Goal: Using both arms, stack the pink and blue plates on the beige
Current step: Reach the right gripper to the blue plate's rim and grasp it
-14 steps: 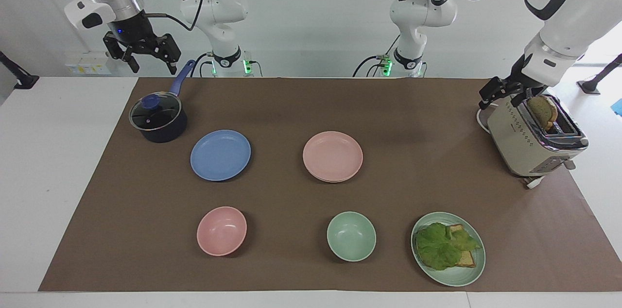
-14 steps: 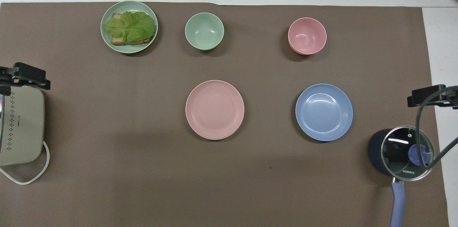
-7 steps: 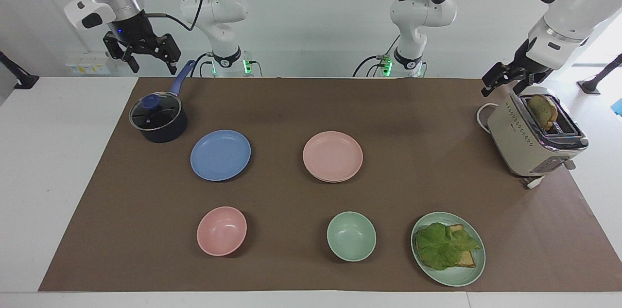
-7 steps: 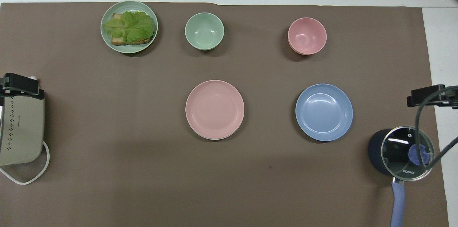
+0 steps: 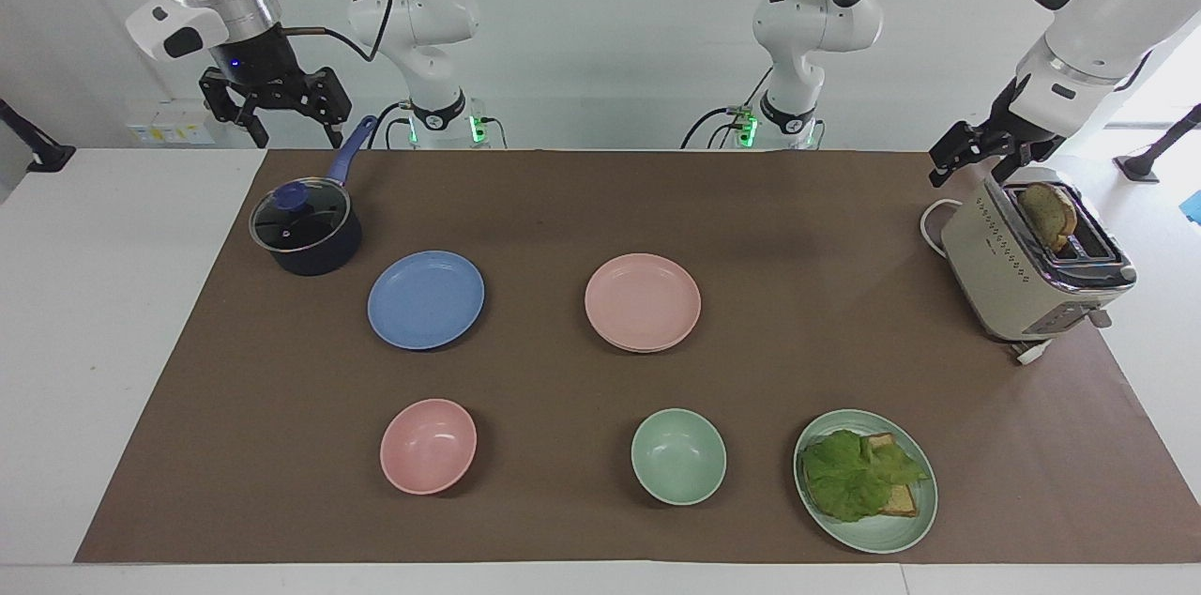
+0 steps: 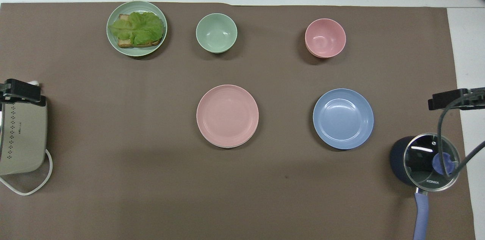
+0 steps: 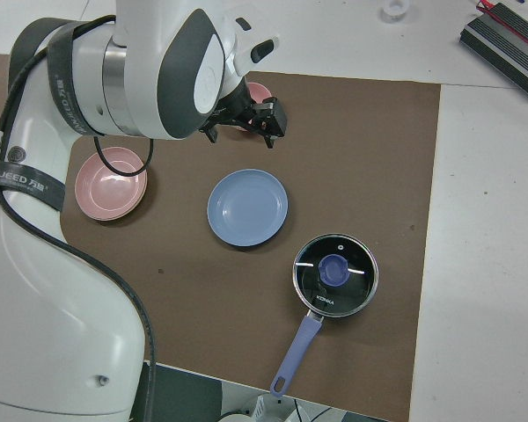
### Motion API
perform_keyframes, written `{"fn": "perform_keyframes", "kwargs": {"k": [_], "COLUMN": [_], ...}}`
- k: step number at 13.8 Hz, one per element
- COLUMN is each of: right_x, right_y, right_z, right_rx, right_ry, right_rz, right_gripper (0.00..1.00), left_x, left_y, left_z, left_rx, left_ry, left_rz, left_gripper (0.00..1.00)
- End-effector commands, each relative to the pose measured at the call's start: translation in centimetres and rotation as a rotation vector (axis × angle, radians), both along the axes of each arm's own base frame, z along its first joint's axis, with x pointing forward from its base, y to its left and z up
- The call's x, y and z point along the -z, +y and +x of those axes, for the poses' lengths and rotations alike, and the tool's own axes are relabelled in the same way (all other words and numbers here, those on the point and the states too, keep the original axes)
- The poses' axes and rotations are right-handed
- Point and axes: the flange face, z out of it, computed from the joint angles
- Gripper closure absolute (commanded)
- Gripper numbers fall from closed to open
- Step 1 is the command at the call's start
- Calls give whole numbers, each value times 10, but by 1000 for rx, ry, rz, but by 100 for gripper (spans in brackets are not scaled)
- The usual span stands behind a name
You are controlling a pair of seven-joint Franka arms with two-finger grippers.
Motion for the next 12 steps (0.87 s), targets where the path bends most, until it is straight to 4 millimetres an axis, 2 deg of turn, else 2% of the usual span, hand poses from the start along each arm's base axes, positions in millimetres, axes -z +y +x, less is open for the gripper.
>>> {"fn": "perform_keyframes", "kwargs": {"k": [1,3,6,9,12], "right_x": [16,40,97,145,199], "right_y": [-3,-2,-1,2,-9], "right_z": [3,9,22,39,50], "right_rx": [-18,-25,-48,-39,-46], "right_ry": [-21,-12,-12,6,-3], "right_rz": [18,19,17,40,95], "right_gripper": [0,0,0,0,0], "left_x": [-2,-4,-3,-3,-3], "left_y": [0,-1,5,8,6], "left_z": [-9,-6,-7,-7,-7], "left_rx": [14,20,0,-4,-1], "left_ry": [-2,-15,-4,-4,-4], "left_rz": [20,17,18,18,18], "left_gripper": [0,0,0,0,0]}}
